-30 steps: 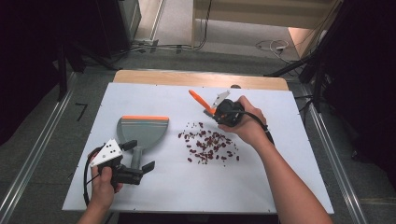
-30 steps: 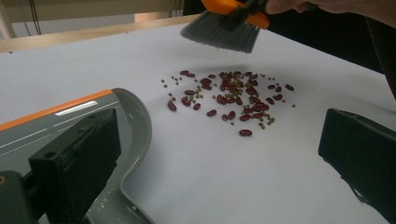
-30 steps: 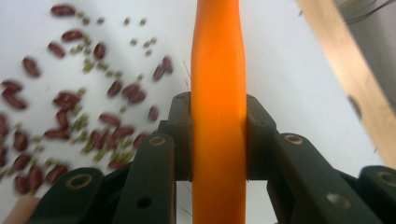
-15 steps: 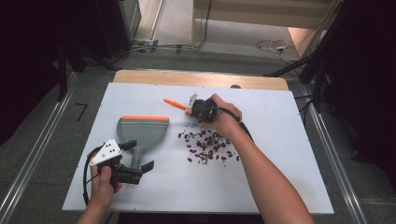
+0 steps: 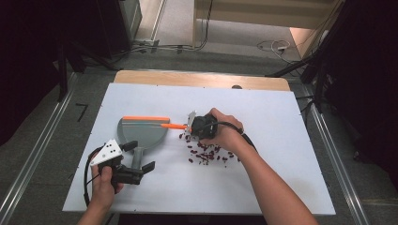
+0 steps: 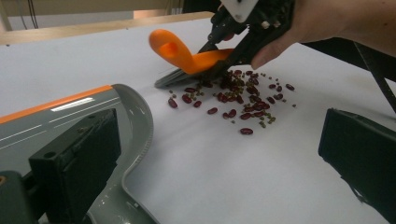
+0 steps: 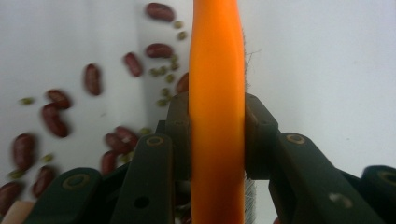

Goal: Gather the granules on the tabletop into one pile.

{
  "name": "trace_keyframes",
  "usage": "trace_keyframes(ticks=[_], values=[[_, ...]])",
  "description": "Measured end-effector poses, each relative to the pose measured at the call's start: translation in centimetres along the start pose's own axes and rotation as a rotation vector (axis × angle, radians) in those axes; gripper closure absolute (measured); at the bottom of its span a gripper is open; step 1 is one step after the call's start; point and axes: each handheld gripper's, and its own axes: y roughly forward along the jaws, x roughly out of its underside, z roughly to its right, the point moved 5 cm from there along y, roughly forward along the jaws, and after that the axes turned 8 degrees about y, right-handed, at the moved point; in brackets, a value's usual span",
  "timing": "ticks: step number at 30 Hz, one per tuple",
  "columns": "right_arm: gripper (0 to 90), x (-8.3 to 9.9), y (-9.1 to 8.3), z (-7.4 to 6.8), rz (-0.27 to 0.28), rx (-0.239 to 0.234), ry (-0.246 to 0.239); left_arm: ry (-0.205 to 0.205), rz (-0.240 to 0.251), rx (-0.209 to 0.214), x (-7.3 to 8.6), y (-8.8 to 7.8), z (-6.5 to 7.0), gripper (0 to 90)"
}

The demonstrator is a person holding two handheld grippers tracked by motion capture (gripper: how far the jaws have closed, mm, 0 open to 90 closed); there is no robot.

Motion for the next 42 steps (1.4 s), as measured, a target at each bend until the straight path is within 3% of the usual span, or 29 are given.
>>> trace_keyframes(ticks=[7, 14, 18, 21, 22, 25, 27, 29, 30, 33, 34, 36, 42], values=[[67.3, 1.0, -0.9, -1.3, 0.021, -0.038, -0.041, 0.001, 0.001, 0.002, 0.0, 0.0, 0.1, 0.0], [67.3, 1.3, -1.8, -2.3, -0.003, -0.069, -0.093, -0.003, 0.001, 0.006, 0.1, 0.1, 0.1, 0.0], [67.4, 1.3, -2.4, -2.1, 0.000, -0.071, -0.093, -0.002, 0.001, 0.004, 0.0, 0.1, 0.0, 0.0], [68.3, 1.0, -3.1, -1.3, 0.033, -0.078, -0.042, -0.005, 0.005, 0.003, 0.0, 0.0, -0.1, 0.0], [68.3, 0.9, -3.3, -1.2, 0.045, -0.075, -0.031, -0.006, 0.008, 0.001, 0.0, 0.0, -0.1, 0.0], [68.4, -0.1, -3.5, -0.6, 0.055, 0.002, -0.052, -0.007, 0.010, -0.002, -0.1, -0.1, -0.2, 0.0], [68.4, -0.9, -3.2, -0.3, 0.065, 0.029, -0.056, -0.007, 0.010, -0.005, -0.1, -0.1, -0.2, 0.0], [68.5, -1.6, -2.7, -0.5, 0.062, 0.030, -0.047, -0.007, 0.010, -0.002, -0.1, -0.1, -0.1, 0.0], [68.4, -2.0, -2.3, -0.4, 0.071, 0.037, -0.071, -0.005, 0.008, -0.002, -0.1, -0.1, -0.1, 0.0], [68.5, -2.4, -1.2, -1.1, 0.048, 0.020, -0.108, -0.003, 0.008, 0.000, 0.0, -0.1, -0.1, 0.0], [68.4, -2.5, -1.0, -1.5, 0.049, -0.005, -0.120, -0.003, 0.007, -0.001, 0.0, -0.1, -0.1, 0.0], [68.0, -2.2, -1.1, -2.3, 0.014, -0.022, -0.152, -0.006, 0.010, -0.001, 0.0, -0.2, -0.2, 0.0], [67.8, -1.2, -1.8, -3.2, 0.011, -0.079, -0.176, -0.008, 0.006, -0.004, 0.0, -0.2, -0.2, 0.0]])
